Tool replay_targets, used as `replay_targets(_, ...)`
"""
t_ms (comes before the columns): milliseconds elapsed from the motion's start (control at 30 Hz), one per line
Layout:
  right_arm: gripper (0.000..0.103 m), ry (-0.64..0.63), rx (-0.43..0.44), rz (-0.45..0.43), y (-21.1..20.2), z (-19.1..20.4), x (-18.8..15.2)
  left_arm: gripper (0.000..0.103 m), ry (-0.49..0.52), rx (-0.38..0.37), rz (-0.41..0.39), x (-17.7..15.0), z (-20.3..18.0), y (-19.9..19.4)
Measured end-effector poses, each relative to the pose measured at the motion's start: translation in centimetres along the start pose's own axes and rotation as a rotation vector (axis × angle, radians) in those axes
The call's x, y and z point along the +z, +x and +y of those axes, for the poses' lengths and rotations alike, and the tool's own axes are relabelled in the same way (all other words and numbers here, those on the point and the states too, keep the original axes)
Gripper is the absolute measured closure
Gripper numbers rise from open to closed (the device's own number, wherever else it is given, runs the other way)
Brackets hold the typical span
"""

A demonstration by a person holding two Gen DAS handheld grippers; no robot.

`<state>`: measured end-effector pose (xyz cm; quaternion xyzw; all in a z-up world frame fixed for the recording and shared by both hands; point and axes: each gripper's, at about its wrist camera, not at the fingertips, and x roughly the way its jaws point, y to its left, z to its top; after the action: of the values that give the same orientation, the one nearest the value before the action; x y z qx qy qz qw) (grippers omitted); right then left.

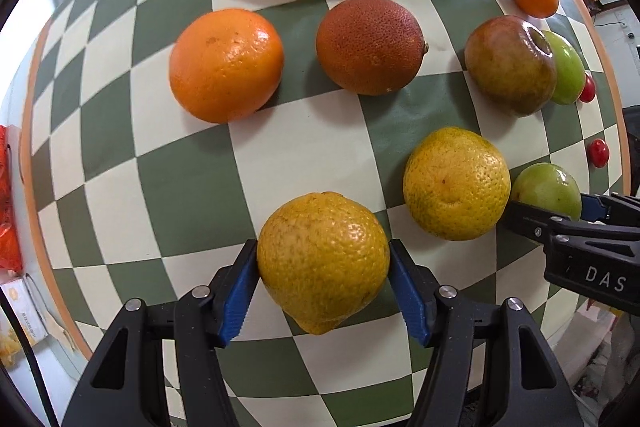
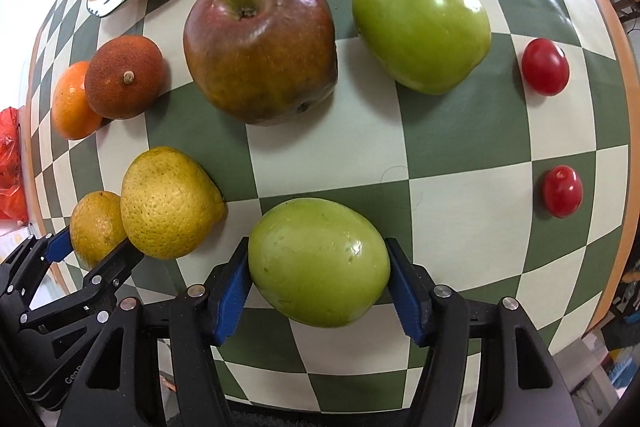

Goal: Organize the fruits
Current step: 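Carry the green apple onto the floral plate while the left tool carries the citrus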

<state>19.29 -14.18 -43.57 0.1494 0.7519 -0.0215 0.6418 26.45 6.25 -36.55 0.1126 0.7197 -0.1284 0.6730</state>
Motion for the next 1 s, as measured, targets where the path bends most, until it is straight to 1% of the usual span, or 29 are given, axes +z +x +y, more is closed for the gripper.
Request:
replay_targets(33,0.037,-0.002,-0.002,0.001,0.3,0.1,0.5,0.042,-0.011,-0.012,0.011,0.1,0.8,0.0)
replay_targets(100,0.037,-0.01,-0.008,0.0,0.4,0.0,0.4,0.042,-0.02,-0.016,0.028,0.5,2.1,0.2)
replay_targets(200,0.038,-0.026,-0.006,0.001,0.5,0.1,0.4,0.043,-0.046,-0.01,0.016,1.3,3.1,0.7)
replay_targets(333,0.038,-0.047,0.003,0.002,0.5,0.2,0.3,0.044,-0.085,0.011,0.015,1.5,4.4,0.3)
replay_targets(367,0.038,-0.053,0.003,0.002,0.5,0.1,0.1,0.044,-0.094,0.012,0.011,1.4,3.8,0.0)
replay_targets(433,0.038,-0.071,0.01,-0.005,0.3,-0.1,-0.3,0.044,-0.107,0.017,0.002,1.4,4.7,-0.8)
replay_targets(467,0.039,-0.078,0.016,-0.01,0.3,-0.6,-0.3,0.044,-0.112,0.018,-0.004,0.6,3.9,-1.1)
replay_targets(500,0.039,-0.082,0.021,-0.012,0.2,-0.6,-0.2,0.044,-0.116,0.019,-0.009,0.8,3.6,-1.1)
replay_targets(567,0.039,-0.09,0.033,-0.015,-0.6,-0.8,-0.2,0.044,-0.127,0.023,-0.02,0.7,4.3,-2.0)
replay_targets(600,0.039,-0.095,0.041,-0.019,-0.9,-0.8,-0.2,0.044,-0.133,0.025,-0.024,-0.1,3.4,-2.2)
replay_targets(767,0.039,-0.105,0.108,-0.041,-3.6,-1.3,-0.3,0.044,-0.163,-0.017,-0.079,0.4,5.2,-6.8)
replay_targets(867,0.039,-0.095,0.176,-0.07,-6.9,-1.9,0.2,0.044,-0.187,-0.06,-0.136,0.5,6.5,-10.7)
replay_targets(900,0.039,-0.088,0.204,-0.089,-8.2,-2.1,0.7,0.044,-0.199,-0.076,-0.154,1.2,5.9,-12.5)
replay_targets(933,0.039,-0.082,0.231,-0.115,-9.7,-2.2,1.4,0.044,-0.212,-0.095,-0.179,1.3,4.1,-13.7)
replay_targets(967,0.039,-0.08,0.246,-0.134,-10.8,-2.2,2.2,0.044,-0.221,-0.111,-0.2,2.1,2.2,-14.3)
replay_targets(1000,0.039,-0.08,0.269,-0.167,-12.4,-2.2,3.2,0.044,-0.226,-0.132,-0.219,3.4,2.1,-15.5)
